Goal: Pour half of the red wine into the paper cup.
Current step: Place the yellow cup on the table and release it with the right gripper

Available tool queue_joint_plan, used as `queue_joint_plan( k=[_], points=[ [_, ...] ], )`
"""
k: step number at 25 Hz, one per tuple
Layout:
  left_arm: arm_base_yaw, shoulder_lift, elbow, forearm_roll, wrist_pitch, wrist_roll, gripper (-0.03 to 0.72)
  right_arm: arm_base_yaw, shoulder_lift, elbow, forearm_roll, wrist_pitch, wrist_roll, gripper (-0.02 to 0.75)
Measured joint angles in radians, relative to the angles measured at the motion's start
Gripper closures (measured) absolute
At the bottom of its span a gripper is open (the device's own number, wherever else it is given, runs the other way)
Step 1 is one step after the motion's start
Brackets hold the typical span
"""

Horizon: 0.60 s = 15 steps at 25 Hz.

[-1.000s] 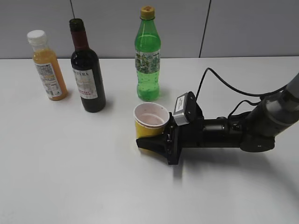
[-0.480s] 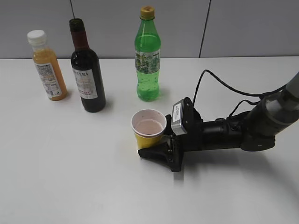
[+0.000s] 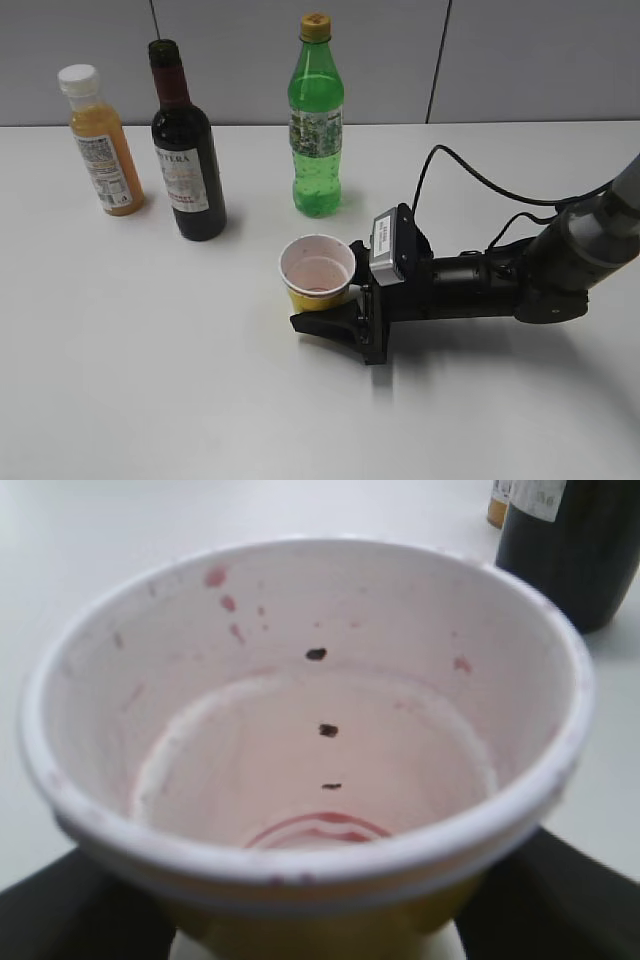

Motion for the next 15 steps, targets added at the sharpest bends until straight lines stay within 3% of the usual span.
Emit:
queue_joint_plan(
  k=[7,15],
  points=[
    [0.000,0.000,0.000,0.000,0.000,0.000,0.459,0.000,0.000,0.000,0.002,-0.001,0.001,0.213],
    [0.000,0.000,0.000,0.000,0.000,0.000,0.459,0.000,0.000,0.000,-0.031,0.044,0.003,0.150]
  ],
)
